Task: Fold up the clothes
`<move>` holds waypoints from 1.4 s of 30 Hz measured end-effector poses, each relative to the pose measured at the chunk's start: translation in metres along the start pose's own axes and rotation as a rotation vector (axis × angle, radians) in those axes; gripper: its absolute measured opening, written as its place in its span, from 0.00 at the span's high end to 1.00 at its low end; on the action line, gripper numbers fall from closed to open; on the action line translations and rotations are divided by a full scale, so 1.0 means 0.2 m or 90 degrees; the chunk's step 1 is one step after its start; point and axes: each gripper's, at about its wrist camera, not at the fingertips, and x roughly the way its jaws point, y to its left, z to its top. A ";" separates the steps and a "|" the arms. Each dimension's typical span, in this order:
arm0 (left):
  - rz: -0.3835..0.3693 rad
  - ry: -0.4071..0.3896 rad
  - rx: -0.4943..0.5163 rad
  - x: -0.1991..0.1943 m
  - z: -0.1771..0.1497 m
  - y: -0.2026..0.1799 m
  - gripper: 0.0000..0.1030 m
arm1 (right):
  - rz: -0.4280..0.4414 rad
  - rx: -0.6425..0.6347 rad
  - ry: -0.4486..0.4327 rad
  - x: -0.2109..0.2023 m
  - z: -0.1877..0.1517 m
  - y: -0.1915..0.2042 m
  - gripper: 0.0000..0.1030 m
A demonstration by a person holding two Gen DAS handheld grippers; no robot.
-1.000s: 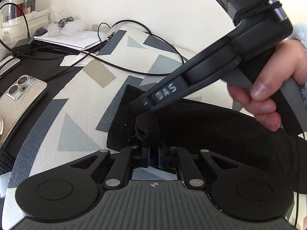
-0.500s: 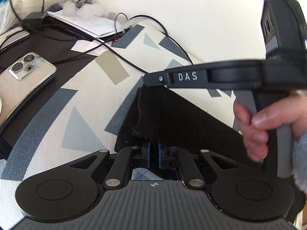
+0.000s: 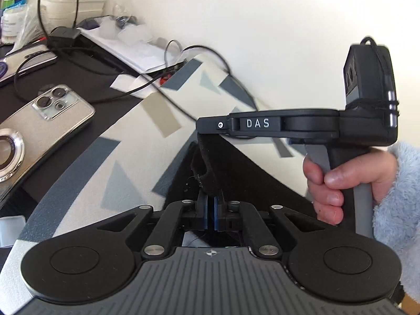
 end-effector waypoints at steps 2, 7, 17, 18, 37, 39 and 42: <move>0.013 0.012 -0.008 0.04 -0.02 0.03 0.96 | -0.027 0.010 -0.006 0.04 -0.02 0.02 0.90; 0.032 0.023 0.030 0.03 -0.02 0.01 0.88 | -0.116 0.099 -0.080 -0.15 -0.09 -0.09 0.60; -0.009 0.052 -0.013 -0.14 0.05 -0.01 0.31 | -0.393 0.326 -0.278 -1.37 -0.79 -0.33 0.45; -0.016 0.066 -0.010 -0.13 0.04 -0.04 0.31 | -0.429 0.353 -0.277 -1.47 -0.91 -0.34 0.45; 0.158 0.073 0.183 0.27 -0.12 -0.53 0.29 | -0.575 0.714 -0.136 -1.74 -2.20 -0.24 0.68; 0.166 0.069 0.188 0.30 -0.10 -0.54 0.25 | -0.579 0.664 -0.110 -1.72 -2.17 -0.24 0.78; 0.174 0.061 0.189 0.33 -0.08 -0.54 0.21 | -0.578 0.614 -0.072 -1.71 -2.14 -0.24 0.81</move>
